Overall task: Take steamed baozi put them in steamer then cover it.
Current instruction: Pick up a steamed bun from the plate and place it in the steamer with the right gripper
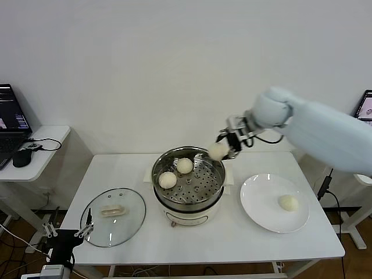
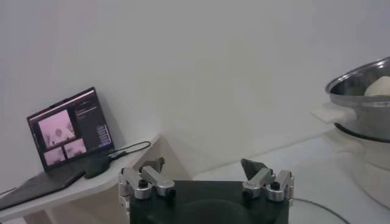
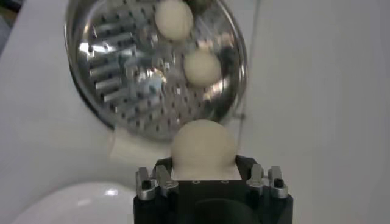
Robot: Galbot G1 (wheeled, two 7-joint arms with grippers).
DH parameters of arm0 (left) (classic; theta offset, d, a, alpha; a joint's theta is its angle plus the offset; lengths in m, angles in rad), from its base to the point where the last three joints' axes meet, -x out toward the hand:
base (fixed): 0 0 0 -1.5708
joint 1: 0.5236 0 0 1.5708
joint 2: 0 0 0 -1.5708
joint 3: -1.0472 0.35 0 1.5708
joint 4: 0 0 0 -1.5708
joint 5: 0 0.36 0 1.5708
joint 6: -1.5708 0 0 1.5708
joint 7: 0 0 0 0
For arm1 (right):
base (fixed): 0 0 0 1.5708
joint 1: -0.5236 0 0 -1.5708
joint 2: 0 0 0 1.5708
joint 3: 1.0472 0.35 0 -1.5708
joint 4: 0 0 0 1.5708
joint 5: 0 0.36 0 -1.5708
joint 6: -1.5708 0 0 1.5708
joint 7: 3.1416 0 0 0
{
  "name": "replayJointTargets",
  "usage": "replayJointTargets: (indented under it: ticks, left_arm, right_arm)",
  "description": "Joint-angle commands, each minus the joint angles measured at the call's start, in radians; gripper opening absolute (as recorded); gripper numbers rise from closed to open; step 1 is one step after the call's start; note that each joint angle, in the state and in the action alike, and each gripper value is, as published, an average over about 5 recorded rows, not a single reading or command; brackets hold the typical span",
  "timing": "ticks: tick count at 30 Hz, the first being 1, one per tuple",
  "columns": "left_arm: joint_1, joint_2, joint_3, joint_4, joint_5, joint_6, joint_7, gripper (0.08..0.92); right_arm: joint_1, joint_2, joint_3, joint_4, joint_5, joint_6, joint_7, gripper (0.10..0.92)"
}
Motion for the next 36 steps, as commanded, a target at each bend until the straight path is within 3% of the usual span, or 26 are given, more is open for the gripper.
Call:
replayJointTargets:
  ticks: [1,14,36]
  left_arm:
    - [0.009,-0.005,-0.012,-0.012,-0.002,0.0,-0.001,0.823]
    - [0.014,-0.021,-0.028,-0.001,-0.013,-0.018,-0.009,0.823]
    - [0.003,-0.028,-0.01,0.008,-0.013,-0.024,-0.015,0.823]
  right_arm:
    - [0.031,0.178,-0.137,-0.022,0.003,0.139,0.026,0.653]
    - [0.024,0.271,-0.218,-0.051,-0.199,0.392,0.008,0.653]
    - [0.036,0.236,-0.259,0.012,-0.219,0.436,-0.099,0.662]
